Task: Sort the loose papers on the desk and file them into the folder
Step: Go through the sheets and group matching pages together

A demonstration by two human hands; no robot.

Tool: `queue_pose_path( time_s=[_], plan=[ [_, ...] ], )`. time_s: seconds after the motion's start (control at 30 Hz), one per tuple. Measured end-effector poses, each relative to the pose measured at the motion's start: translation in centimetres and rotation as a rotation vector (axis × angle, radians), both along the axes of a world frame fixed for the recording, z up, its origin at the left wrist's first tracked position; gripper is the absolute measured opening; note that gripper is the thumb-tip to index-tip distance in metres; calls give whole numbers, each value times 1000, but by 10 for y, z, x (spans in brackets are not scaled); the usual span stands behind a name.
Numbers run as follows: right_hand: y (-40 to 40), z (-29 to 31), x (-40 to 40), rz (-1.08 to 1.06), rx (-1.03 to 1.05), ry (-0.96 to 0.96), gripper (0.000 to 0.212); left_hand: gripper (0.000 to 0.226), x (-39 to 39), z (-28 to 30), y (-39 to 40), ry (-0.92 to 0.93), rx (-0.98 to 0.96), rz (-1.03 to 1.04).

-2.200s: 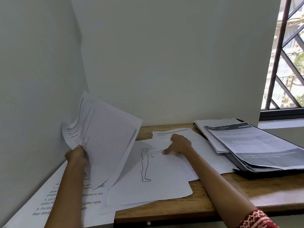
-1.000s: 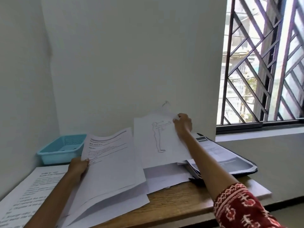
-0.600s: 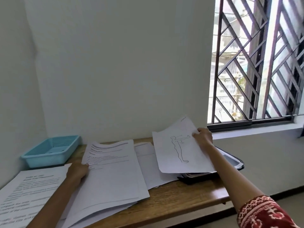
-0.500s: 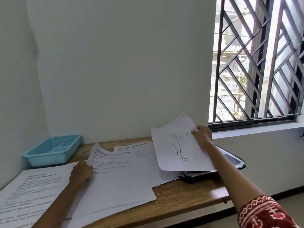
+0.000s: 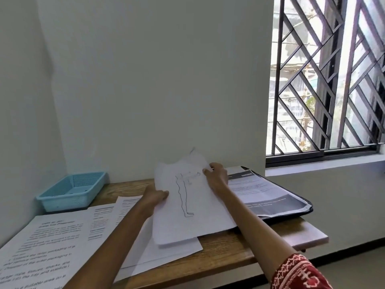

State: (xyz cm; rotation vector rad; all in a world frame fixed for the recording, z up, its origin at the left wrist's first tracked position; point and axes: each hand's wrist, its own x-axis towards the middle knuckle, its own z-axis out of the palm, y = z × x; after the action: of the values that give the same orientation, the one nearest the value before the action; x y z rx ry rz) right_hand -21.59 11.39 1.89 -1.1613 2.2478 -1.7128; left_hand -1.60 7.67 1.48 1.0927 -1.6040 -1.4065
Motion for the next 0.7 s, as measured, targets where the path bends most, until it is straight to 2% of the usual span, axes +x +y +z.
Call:
queue_pose_path(
  time_s=[0.07,0.13,0.33,0.5,0.57,0.7],
  plan=[
    [7,1,-11,-13,58,5,21,29,-3,-4,-7,-58,-106,174],
    [20,2,-32,-60,153,47,28,30,-2,-7,-19,-79,-140,240],
    [76,-4,-98,-307,545,140,39,30,-6,-12,-43,-119,-177,281],
    [110,-5,-123,-413,856,155,50,28,-22,-19,-53,-171,-172,270],
    [115,-5,-124,-398,894,147,58,28,-29,-22,-51,-208,-169,267],
    [121,1,-127,-360,898,68,59,28,-40,-27,-47,-258,-181,265]
  ],
)
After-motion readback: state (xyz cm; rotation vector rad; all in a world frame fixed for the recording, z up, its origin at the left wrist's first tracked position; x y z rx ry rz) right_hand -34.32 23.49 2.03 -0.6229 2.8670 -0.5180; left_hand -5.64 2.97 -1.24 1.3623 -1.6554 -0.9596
